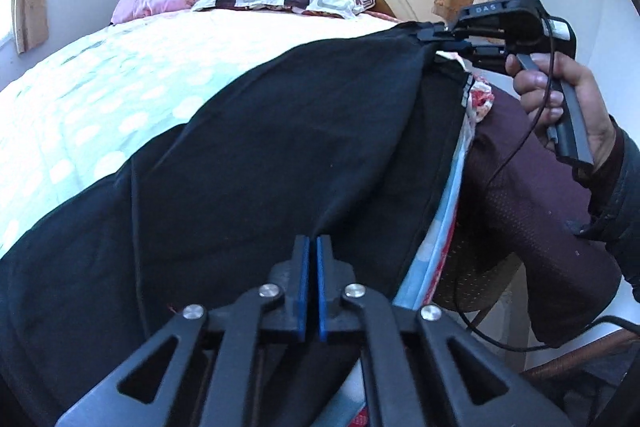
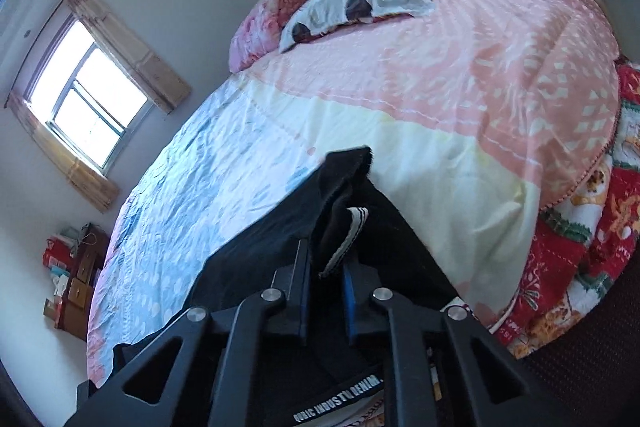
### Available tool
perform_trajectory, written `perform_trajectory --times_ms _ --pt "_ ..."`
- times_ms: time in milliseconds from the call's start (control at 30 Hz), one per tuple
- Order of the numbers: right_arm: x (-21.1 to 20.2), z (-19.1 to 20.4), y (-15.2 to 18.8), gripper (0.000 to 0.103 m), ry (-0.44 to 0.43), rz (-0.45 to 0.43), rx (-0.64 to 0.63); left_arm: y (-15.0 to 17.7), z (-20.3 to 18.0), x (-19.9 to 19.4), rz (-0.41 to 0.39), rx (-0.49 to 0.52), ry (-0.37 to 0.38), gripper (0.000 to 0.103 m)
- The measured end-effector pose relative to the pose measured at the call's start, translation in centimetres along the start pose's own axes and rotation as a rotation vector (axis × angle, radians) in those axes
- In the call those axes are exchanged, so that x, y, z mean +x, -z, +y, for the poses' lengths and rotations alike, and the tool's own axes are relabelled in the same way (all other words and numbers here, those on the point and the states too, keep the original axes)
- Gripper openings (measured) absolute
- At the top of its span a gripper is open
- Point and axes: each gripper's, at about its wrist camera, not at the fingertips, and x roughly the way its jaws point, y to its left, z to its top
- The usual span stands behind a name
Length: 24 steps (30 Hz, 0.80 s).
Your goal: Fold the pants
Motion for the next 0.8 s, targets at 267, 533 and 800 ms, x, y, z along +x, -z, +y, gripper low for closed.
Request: perform_trajectory --times_ms 267,533,800 --pt "-5.1 2.2 -0.3 0.011 -0.052 -0.094 -0.111 -0.3 -1.2 -2.3 -0.026 -0.009 0.106 0.004" --pt "-3.0 -3.4 1.9 0.018 0.040 0.024 0.006 1.1 -1.9 0.3 0.035 -0.023 0.112 0.005" --pt "-5.0 -3.9 0.2 0.053 0.085 -0.036 0.023 1.2 -2.2 0.4 0.024 -0.023 0.135 0.007"
